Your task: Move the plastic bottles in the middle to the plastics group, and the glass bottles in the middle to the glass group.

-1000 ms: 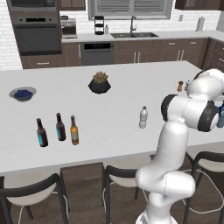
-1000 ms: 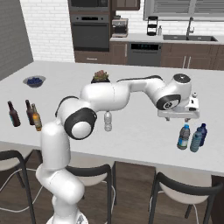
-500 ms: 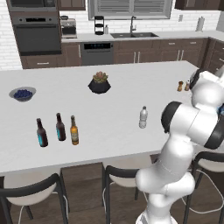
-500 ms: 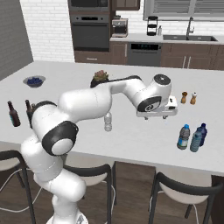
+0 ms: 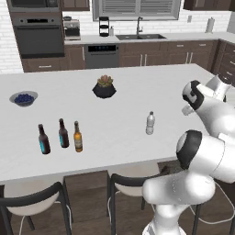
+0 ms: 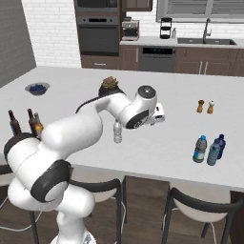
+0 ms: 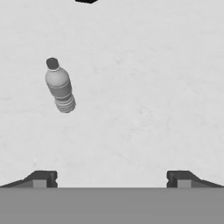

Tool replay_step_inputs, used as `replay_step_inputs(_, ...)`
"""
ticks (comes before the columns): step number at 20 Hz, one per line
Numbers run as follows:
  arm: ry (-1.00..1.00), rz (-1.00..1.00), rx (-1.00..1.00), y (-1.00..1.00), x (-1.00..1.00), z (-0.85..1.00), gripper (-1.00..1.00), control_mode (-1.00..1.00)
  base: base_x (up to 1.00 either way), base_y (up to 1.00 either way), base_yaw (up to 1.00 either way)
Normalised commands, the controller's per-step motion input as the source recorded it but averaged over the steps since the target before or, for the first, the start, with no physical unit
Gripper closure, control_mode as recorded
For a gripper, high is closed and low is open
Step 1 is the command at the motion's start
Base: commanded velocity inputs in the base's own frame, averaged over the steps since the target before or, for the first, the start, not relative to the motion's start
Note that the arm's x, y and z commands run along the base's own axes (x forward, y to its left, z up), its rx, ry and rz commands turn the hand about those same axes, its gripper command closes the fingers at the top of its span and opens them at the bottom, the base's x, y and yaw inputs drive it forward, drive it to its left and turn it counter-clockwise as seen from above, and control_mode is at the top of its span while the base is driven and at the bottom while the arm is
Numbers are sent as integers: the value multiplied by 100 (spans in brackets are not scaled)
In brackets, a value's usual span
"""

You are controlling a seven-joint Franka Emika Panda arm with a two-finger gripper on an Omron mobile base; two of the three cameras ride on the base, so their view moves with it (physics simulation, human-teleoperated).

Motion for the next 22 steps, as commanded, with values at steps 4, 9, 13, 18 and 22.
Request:
replay_step_inputs(4,-11,6,0,100,16,9,-100,-100,0,0,0)
replay_step_inputs(9,-2,2,-3,100,7,48,-100,-100,0,0,0)
replay_step_inputs(13,1,0,-4,78,1,37,-100,-100,0,0,0)
replay_step_inputs(18,16,-5,0,9,25,8,-100,-100,0,0,0)
replay_step_inputs(22,25,-9,0,0,53,0,-100,-100,0,0,0)
